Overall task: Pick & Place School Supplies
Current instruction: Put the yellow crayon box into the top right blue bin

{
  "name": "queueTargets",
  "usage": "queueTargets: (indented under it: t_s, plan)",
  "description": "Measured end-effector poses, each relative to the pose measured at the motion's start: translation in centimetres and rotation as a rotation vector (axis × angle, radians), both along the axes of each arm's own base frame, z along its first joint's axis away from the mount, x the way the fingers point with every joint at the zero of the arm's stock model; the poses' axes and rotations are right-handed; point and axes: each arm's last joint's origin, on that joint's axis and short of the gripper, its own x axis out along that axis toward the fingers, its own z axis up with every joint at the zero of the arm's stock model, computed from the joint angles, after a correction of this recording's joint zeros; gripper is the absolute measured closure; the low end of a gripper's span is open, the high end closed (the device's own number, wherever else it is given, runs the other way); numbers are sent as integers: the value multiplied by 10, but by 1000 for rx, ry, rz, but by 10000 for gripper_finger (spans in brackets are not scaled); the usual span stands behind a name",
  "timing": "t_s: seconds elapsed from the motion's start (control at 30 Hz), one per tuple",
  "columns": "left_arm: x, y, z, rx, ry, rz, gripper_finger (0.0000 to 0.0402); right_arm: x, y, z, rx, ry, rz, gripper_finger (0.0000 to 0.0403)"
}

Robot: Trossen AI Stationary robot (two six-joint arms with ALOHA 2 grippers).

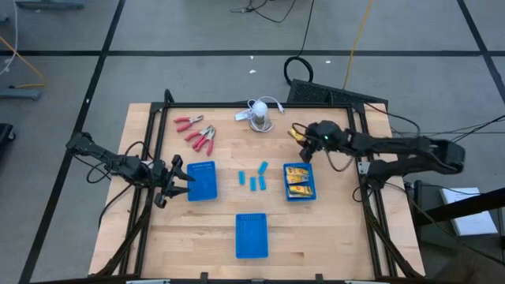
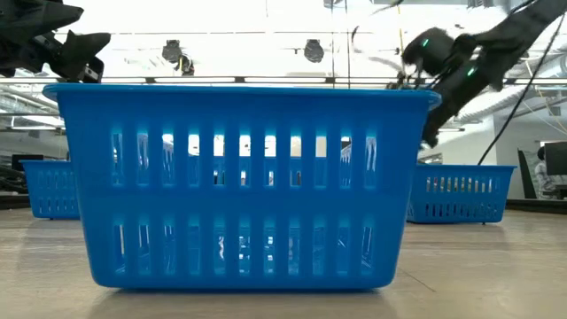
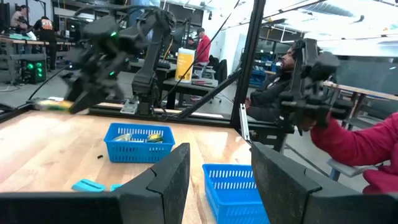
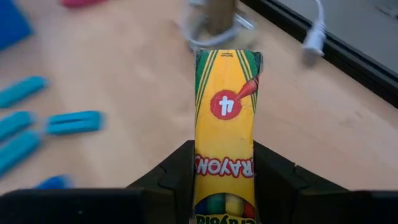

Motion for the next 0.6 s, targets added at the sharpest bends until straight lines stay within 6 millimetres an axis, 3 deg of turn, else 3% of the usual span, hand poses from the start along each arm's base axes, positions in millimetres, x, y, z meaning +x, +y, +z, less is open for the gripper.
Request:
queueTargets:
  t_s: [0.17,0.3,0.43,0.6]
  plan:
    - [0,0,0,0,0,0,229,-9,36,23,19,-80,117,281]
    - [0,0,0,0,0,0,229,-15,61,25,15,-167,229,281]
    - [0,0,0,0,0,-1,229,-24,78,11,4,-188,327,281]
    - [0,0,0,0,0,0,229,-39,86,-23,-14,-189,390,281]
